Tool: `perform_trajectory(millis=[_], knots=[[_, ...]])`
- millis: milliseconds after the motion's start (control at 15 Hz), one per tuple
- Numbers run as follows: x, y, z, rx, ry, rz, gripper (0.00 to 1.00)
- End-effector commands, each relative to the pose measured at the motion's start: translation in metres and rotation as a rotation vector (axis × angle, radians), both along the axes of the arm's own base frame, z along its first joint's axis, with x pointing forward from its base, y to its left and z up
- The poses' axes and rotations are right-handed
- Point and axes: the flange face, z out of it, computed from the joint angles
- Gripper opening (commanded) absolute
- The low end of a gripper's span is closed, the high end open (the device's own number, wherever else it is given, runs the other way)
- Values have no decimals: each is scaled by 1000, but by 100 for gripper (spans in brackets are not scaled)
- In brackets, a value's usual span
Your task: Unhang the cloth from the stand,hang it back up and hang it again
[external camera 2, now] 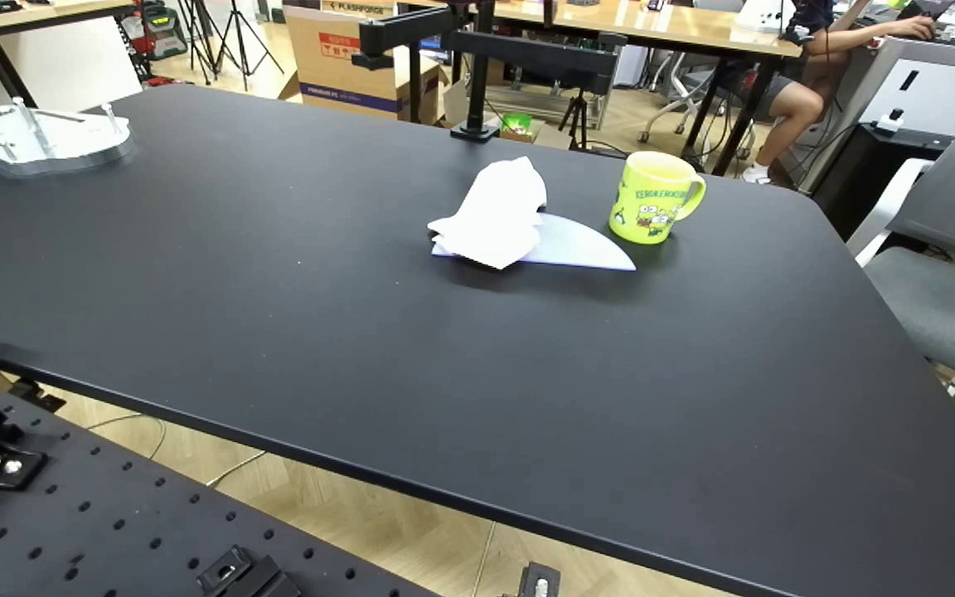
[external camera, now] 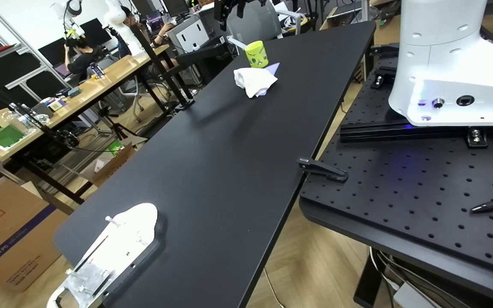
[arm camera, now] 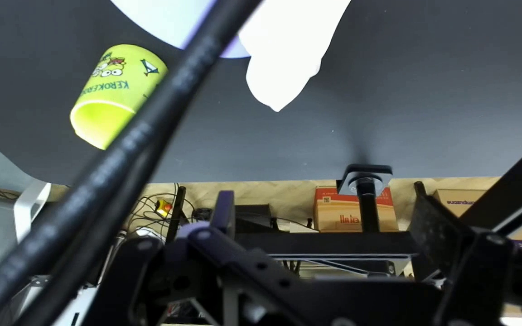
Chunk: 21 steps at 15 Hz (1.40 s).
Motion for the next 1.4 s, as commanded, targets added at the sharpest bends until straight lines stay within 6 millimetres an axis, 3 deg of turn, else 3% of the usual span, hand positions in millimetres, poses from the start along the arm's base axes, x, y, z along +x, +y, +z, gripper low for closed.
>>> perform_trajectory(millis=[0,267,800,1333], knots=[[1,0,-7,-23,-30,-30,100],[0,5,-10,-18,-13,-15,100],[9,-25,-53,29,141,-44,100],[35,-34,-65,61,145,26,100]])
